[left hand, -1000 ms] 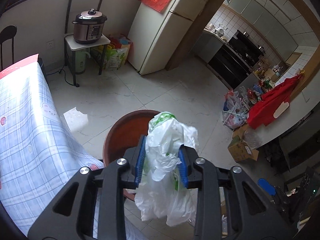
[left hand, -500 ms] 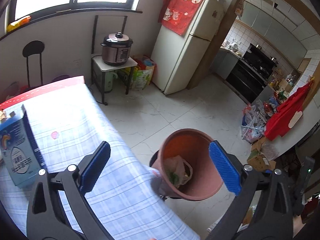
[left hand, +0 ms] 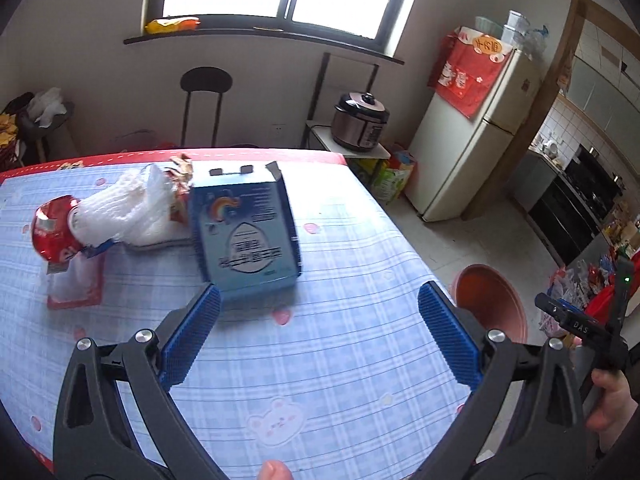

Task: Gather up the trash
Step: 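Grasp the blue detergent box with the right gripper, then lift the blue box with the right gripper while the left gripper grasps the white foam sleeve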

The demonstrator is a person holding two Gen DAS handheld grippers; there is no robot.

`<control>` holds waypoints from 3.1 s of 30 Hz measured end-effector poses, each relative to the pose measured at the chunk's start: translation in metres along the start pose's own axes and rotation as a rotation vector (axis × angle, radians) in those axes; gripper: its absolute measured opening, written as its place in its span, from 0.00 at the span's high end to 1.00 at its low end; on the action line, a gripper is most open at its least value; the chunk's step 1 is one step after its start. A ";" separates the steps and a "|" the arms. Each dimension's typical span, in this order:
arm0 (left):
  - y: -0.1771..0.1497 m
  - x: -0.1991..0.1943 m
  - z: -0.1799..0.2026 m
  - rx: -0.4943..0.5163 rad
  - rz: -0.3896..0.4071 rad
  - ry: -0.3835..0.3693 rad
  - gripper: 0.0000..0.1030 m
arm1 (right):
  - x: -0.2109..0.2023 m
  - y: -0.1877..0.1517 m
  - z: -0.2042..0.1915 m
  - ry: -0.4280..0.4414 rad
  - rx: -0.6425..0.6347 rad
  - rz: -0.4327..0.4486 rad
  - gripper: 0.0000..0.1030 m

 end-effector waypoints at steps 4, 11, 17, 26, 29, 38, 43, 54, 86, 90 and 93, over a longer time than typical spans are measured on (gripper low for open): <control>-0.005 -0.024 -0.065 -0.048 0.032 0.047 0.05 | 0.012 -0.001 -0.070 0.074 -0.077 0.019 0.05; -0.017 -0.036 -0.168 -0.061 0.002 0.167 0.05 | 0.044 -0.010 -0.196 0.054 -0.316 -0.064 0.05; -0.026 -0.023 -0.252 -0.150 -0.053 0.260 0.05 | 0.088 -0.021 -0.283 0.022 -0.375 -0.099 0.05; -0.024 -0.015 -0.335 -0.155 -0.023 0.388 0.05 | 0.171 -0.041 -0.388 -0.061 -0.497 -0.124 0.05; -0.021 -0.014 -0.350 -0.169 -0.006 0.393 0.05 | 0.197 -0.042 -0.402 -0.128 -0.515 -0.130 0.05; -0.022 -0.005 -0.374 -0.203 -0.026 0.383 0.05 | 0.250 -0.037 -0.405 -0.346 -0.505 -0.149 0.11; -0.020 -0.001 -0.376 -0.187 -0.023 0.369 0.05 | 0.236 -0.038 -0.401 -0.372 -0.524 -0.121 0.40; -0.002 0.013 -0.326 -0.065 -0.004 0.252 0.05 | 0.152 -0.025 -0.372 -0.187 -0.402 -0.039 0.62; 0.058 0.118 -0.207 0.361 -0.143 0.182 0.21 | 0.093 -0.042 -0.288 0.095 -0.096 -0.104 0.66; 0.055 0.133 -0.212 0.371 -0.190 0.205 0.48 | 0.092 -0.042 -0.285 0.107 -0.078 -0.108 0.66; 0.053 0.134 -0.216 0.297 -0.223 0.160 0.60 | 0.092 -0.042 -0.282 0.117 -0.060 -0.114 0.66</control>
Point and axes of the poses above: each gripper's, at about its wrist camera, not at the fingertips, and x roughly the way its jaws point, z to its right, y to its top, the point moved 7 cm from there along x, roughly the way its jaws point, and after that the axes turned 7 degrees about y, right-handed, at the moved point
